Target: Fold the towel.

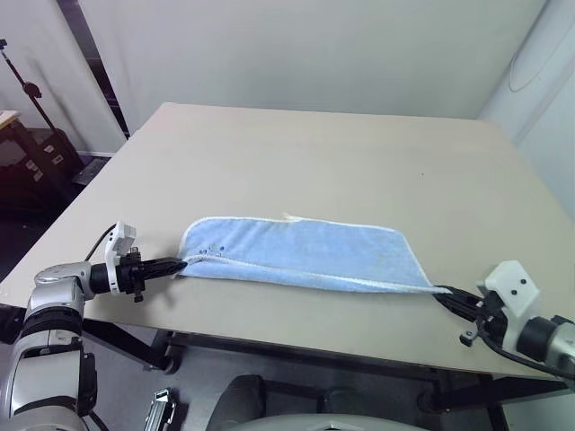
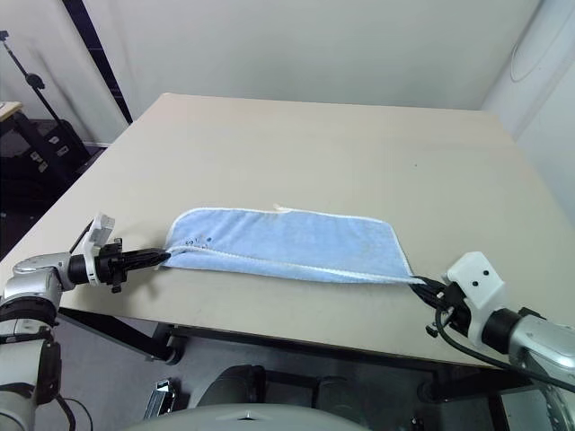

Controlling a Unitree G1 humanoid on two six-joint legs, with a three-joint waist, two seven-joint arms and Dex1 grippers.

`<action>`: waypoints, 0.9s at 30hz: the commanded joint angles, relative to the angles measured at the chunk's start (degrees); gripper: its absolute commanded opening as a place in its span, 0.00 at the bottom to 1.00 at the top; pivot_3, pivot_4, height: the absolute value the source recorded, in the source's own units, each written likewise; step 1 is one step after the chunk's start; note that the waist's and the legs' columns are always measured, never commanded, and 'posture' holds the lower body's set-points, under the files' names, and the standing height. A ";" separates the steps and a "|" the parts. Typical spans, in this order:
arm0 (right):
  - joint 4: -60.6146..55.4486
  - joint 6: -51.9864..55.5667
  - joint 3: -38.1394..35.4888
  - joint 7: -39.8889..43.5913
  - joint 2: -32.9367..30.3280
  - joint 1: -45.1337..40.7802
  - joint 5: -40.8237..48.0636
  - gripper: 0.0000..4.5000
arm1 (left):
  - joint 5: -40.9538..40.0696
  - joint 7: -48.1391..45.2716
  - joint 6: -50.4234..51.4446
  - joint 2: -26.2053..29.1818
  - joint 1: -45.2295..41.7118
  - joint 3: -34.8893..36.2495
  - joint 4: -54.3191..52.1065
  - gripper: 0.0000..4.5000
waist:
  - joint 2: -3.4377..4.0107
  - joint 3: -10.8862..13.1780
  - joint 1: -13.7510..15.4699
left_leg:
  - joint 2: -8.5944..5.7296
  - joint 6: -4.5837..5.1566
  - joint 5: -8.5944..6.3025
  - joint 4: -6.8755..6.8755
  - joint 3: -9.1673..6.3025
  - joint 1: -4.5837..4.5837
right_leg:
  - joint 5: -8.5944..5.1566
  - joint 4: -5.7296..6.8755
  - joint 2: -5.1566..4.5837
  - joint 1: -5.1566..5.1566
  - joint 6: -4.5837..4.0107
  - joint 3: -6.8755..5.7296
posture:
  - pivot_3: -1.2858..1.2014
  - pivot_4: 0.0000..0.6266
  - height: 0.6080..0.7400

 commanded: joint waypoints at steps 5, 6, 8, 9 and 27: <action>-0.63 -7.12 -7.20 6.34 -0.06 6.01 0.86 0.00 | -4.47 -0.02 10.32 6.24 1.86 1.46 -9.18 0.00 | 0.06 -0.05 0.04 | 0.01 0.02 -0.03 -0.04 -0.02 0.01 | -0.09 -0.18 -0.02 0.06 -0.18 -0.01 | 0.52 0.00 0.76; -0.18 -7.75 -7.08 7.16 -0.36 6.11 0.95 0.00 | -4.99 0.30 11.59 6.51 1.34 1.63 -10.04 0.00 | 0.07 -0.05 0.06 | 0.01 0.04 -0.04 -0.04 -0.02 0.00 | -0.10 -0.25 -0.02 0.09 -0.19 -0.01 | 0.52 0.00 0.76; 1.83 -8.24 -5.79 7.19 -1.32 4.09 0.47 0.00 | -5.67 2.03 13.09 6.36 -0.38 1.89 -10.89 0.00 | 0.06 -0.05 0.06 | 0.01 0.08 -0.07 -0.05 -0.02 -0.01 | -0.11 -0.38 -0.03 0.13 -0.20 -0.01 | 0.52 0.00 0.76; 3.52 -8.19 -4.32 6.41 -1.83 1.45 0.16 0.00 | -6.08 3.44 13.68 5.90 -1.89 2.22 -10.65 0.00 | 0.07 -0.05 0.07 | 0.01 0.09 -0.08 -0.04 -0.02 -0.01 | -0.11 -0.45 -0.03 0.16 -0.21 -0.01 | 0.52 0.00 0.76; 36.48 -11.90 23.07 -0.60 1.44 -37.22 -11.27 0.00 | -2.01 14.27 3.04 0.87 -14.70 1.41 9.97 0.00 | 0.01 -0.05 -0.23 | -0.02 0.18 -0.04 -0.07 0.09 -0.27 | 0.22 -0.41 -0.02 0.08 0.22 -0.24 | 0.52 0.00 0.76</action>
